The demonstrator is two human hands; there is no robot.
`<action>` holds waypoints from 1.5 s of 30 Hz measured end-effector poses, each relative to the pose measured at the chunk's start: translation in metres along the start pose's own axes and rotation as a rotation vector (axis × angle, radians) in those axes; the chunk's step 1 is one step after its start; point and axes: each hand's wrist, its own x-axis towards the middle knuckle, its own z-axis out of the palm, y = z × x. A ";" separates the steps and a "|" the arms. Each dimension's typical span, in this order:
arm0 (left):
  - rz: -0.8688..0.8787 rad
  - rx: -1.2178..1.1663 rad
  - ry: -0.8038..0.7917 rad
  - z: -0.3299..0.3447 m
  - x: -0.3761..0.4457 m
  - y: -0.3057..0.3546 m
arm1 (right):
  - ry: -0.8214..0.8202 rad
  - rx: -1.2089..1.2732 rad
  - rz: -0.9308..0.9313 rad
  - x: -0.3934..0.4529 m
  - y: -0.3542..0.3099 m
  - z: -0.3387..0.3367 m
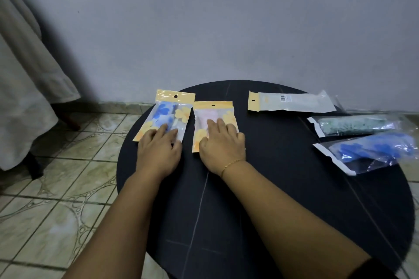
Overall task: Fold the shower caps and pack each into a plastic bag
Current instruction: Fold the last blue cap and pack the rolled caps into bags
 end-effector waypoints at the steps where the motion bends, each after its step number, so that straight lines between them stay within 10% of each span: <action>1: -0.006 -0.036 -0.010 -0.001 0.005 -0.001 | 0.016 -0.002 -0.003 0.007 -0.004 0.004; 14: 0.142 -0.113 0.134 -0.003 0.023 0.047 | 0.220 -0.191 0.015 0.054 0.041 -0.013; 23: 0.226 -0.025 0.019 0.017 0.013 0.078 | -0.062 -0.424 0.319 0.068 0.108 -0.038; 32: 0.213 0.019 0.037 0.019 -0.002 0.082 | 0.221 -0.223 -0.018 0.035 0.076 -0.038; 38: 0.229 0.059 -0.044 0.020 -0.016 0.074 | -0.177 -0.319 0.309 0.025 0.088 -0.050; 45: 0.242 0.058 -0.058 0.019 -0.019 0.069 | 0.082 -0.216 0.109 0.016 0.062 -0.050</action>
